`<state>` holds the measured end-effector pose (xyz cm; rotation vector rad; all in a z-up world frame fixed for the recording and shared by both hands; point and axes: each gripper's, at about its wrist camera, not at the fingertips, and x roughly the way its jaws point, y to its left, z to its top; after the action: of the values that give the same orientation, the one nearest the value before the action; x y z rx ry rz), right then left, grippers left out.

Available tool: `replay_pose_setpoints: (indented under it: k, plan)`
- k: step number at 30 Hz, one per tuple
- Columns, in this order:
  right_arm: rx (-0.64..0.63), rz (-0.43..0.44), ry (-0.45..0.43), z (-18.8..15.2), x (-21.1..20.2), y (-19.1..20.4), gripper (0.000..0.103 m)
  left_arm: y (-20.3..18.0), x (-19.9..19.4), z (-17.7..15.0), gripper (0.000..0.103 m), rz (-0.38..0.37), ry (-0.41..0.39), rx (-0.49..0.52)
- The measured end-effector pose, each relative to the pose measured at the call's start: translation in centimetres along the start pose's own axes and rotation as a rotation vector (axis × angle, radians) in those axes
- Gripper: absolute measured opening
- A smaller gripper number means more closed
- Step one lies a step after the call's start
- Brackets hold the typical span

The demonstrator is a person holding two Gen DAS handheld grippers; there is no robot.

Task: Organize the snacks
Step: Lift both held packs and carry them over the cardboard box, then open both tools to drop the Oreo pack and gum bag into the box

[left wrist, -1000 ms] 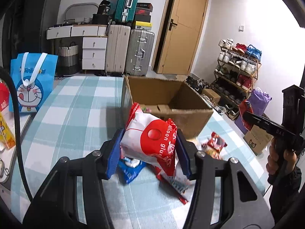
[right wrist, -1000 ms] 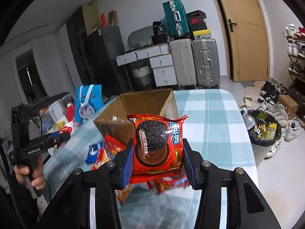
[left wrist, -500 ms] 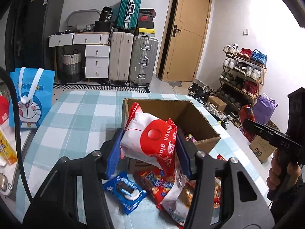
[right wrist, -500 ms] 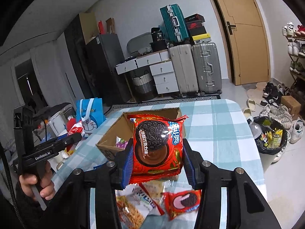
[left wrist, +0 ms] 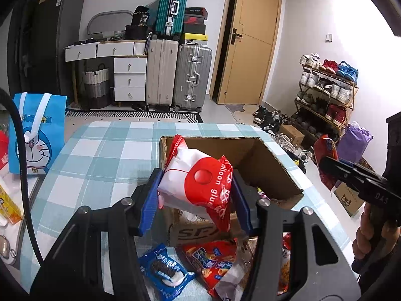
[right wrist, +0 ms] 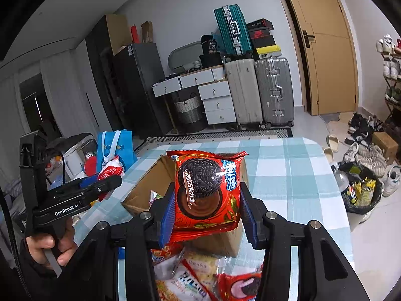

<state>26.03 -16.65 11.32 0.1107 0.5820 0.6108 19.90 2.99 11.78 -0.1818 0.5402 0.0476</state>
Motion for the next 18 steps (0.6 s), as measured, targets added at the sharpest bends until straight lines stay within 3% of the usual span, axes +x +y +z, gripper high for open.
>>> replay_pose_setpoints:
  k: [18]
  plan:
    - [-0.010, -0.009, 0.079, 0.2, 5.8, -0.3, 0.047, 0.0, 5.4, 0.0, 0.050, -0.008, 0.019, 0.015]
